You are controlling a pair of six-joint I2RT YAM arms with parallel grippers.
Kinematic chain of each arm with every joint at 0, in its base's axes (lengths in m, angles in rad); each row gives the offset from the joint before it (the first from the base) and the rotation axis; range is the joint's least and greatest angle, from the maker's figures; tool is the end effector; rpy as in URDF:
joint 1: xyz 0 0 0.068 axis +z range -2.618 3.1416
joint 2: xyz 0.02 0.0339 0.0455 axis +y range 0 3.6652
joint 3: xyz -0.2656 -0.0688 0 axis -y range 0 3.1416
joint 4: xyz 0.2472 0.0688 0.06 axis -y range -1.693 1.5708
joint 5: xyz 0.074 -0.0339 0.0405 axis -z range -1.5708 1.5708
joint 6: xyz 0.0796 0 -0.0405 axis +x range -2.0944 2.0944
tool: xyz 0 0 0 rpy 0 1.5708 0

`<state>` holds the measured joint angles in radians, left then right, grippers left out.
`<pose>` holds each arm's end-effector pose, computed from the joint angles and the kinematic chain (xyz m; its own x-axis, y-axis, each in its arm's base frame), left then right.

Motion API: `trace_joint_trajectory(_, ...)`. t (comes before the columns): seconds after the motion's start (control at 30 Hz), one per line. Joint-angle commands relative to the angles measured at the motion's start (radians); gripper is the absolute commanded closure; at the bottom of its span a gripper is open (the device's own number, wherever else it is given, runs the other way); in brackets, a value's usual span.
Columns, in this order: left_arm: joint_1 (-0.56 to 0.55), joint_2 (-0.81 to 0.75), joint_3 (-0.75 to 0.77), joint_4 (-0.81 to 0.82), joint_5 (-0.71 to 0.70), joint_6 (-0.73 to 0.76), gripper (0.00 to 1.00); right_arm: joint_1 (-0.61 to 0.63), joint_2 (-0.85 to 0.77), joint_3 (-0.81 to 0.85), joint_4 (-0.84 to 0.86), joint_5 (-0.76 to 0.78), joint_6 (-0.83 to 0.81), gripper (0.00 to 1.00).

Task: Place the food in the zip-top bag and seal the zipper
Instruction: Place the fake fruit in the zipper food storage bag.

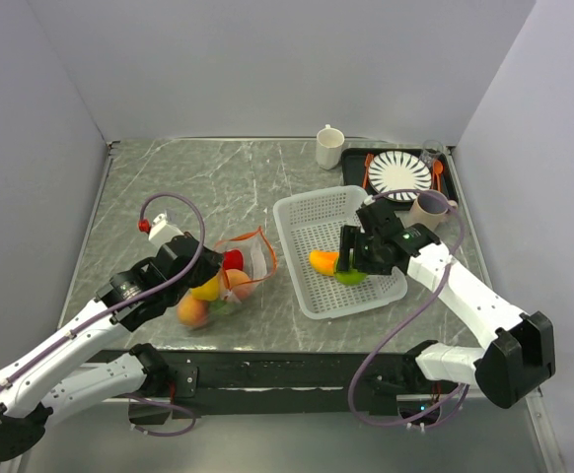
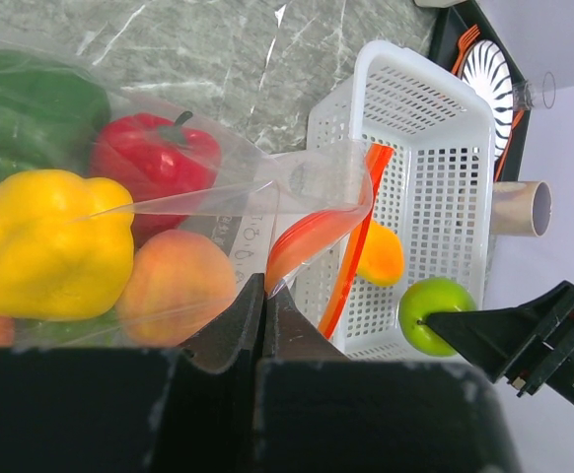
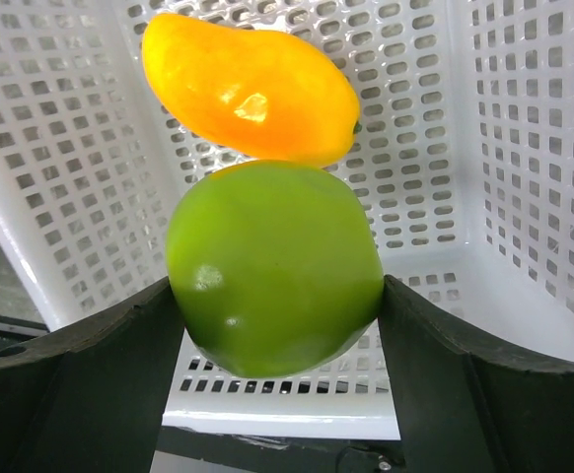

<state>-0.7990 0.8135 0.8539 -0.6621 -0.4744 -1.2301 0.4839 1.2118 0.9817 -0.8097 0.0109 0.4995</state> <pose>0.1654 -0.1179 0.2921 -0.4925 -0.6961 -0.5224 -0.2564 0.6896 -0.6773 0.2295 0.1197 0.2318 -0.8905 0.0730 -0.4490 -0.0385 0.9714 0.2343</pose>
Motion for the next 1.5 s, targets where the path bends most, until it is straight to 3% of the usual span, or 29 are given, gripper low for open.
trace_joint_trajectory(0.0,0.003,-0.007,0.019,0.044,0.008,0.018,0.99,0.005,-0.041,0.052,-0.002,-0.008,-0.004,0.82)
trace_joint_trajectory(1.47,0.003,-0.007,0.022,0.024,0.016,0.012,0.99,0.082,-0.058,0.161,0.018,-0.101,0.019,0.84)
